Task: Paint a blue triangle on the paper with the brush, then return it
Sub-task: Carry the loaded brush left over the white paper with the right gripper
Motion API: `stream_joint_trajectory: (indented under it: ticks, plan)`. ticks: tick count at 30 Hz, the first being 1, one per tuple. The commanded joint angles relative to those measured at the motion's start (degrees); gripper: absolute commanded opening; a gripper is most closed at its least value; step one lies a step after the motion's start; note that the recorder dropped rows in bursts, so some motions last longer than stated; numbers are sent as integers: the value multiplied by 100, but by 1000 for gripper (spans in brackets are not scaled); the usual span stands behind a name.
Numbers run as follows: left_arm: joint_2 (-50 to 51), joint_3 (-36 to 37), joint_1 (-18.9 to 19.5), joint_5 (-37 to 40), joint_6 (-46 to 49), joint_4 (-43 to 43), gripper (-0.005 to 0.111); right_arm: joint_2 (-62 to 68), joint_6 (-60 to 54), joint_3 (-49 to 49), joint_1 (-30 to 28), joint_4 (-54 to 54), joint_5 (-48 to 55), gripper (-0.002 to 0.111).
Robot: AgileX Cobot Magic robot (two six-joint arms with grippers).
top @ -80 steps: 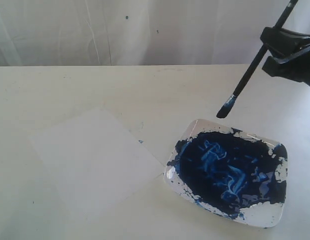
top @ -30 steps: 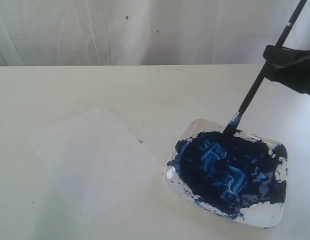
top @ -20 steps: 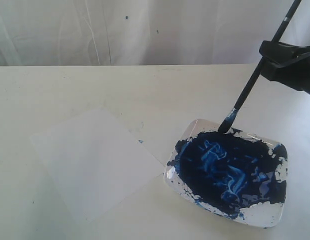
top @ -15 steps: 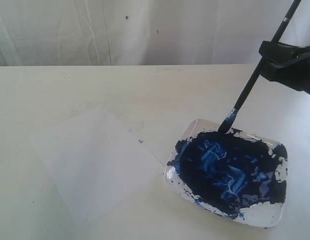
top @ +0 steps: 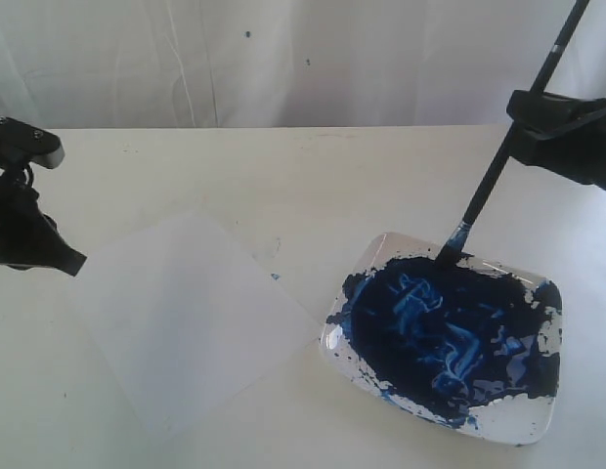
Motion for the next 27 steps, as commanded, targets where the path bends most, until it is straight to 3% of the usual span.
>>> stream_joint_trajectory:
  ticks: [1, 11, 17, 27]
  plan:
    - [415, -29, -28, -593, 153, -87, 0, -46, 21, -10, -31, 1, -6, 6]
    - [1193, -39, -28, -914, 153, -205, 0, -46, 21, -10, -31, 1, 4, 6]
    - [1451, -39, -28, -1152, 153, -1139, 0, -46, 21, -10, -31, 1, 4, 6]
    - [1604, -39, -28, -1152, 153, -1153, 0, -46, 21, -10, -31, -60, -233, 6]
